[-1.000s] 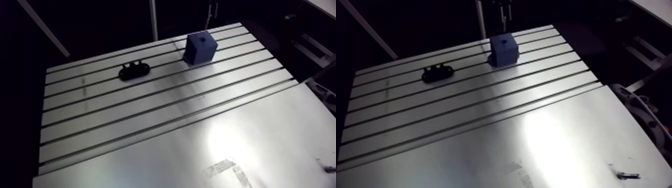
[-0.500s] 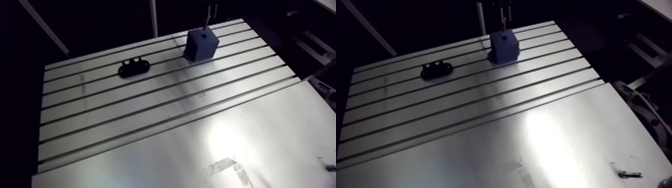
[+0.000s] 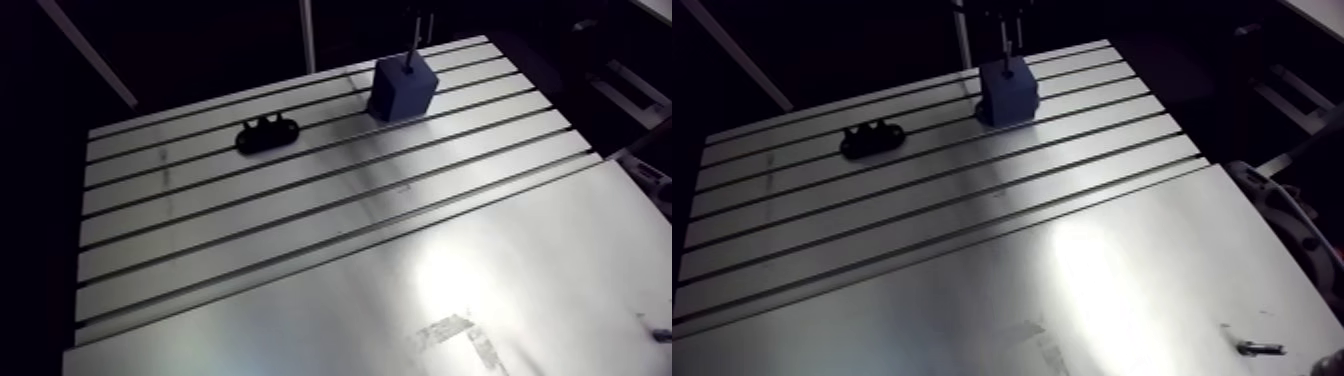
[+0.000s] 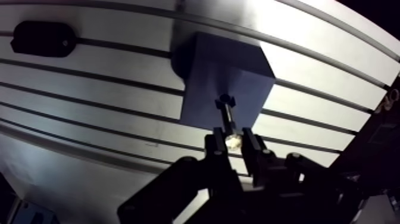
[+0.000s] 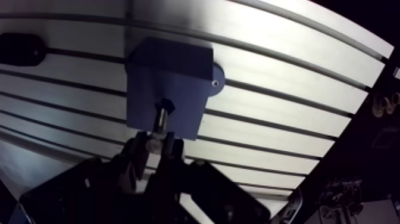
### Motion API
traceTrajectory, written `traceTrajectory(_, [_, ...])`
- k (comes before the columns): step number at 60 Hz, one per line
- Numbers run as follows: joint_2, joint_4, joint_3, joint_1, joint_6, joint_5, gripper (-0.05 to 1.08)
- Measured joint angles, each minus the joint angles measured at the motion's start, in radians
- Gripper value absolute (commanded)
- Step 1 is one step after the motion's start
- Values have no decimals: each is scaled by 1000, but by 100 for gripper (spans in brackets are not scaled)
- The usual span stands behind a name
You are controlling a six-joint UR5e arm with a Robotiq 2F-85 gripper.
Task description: Pick up the M10 bolt and insert it into the hex recess until seated.
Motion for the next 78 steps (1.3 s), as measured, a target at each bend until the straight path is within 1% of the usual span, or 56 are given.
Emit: traceTrajectory(78, [15,-23,5,-2,0,0,78])
